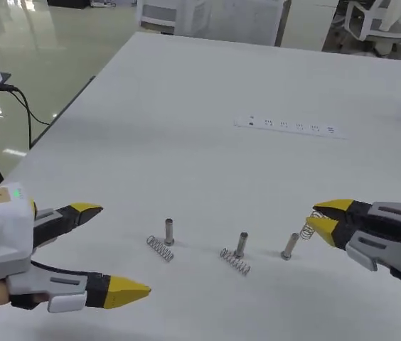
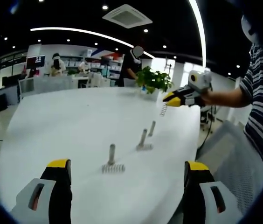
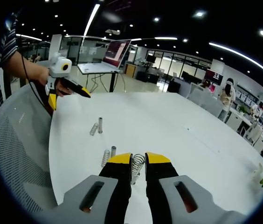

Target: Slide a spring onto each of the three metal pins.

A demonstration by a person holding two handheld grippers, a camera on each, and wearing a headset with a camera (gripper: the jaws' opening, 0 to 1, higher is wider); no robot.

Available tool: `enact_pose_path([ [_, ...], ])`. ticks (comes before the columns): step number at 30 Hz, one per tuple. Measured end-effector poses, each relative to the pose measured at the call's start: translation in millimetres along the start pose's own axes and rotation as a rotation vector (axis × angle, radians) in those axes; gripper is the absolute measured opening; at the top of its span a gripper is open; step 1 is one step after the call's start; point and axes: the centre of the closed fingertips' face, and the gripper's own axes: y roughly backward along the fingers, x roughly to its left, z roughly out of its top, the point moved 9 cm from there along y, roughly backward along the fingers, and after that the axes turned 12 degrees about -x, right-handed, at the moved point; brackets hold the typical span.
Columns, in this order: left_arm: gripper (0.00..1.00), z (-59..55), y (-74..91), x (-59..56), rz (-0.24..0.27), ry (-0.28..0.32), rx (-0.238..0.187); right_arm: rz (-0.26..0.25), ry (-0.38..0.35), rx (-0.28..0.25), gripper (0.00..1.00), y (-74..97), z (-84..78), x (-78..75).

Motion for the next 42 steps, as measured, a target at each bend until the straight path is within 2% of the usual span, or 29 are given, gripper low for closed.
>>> enact_pose_path([
  [2,0.98,0.9,-0.3,-0.3,-0.001,-0.001,-0.001,-0.014,-0.008,0.003,0.07,-1.4,-1.2,-3.5],
  [12,0.98,2.0,1.2,-0.2,0.006,-0.001,0.001,-0.021,-0.022,0.024,0.07,-11.4,-7.7,-6.5],
  [29,0.98,2.6,3.0,0.4,0.012,0.0,0.005,-0.017,-0.052,0.038,0.08,-18.6,-13.4,-7.5],
  [42,0.98,-1.0,4.6,0.5,0.018,0.012,0.014,-0.025,-0.065,0.047,0.08,-19.7,-18.8,-7.0],
])
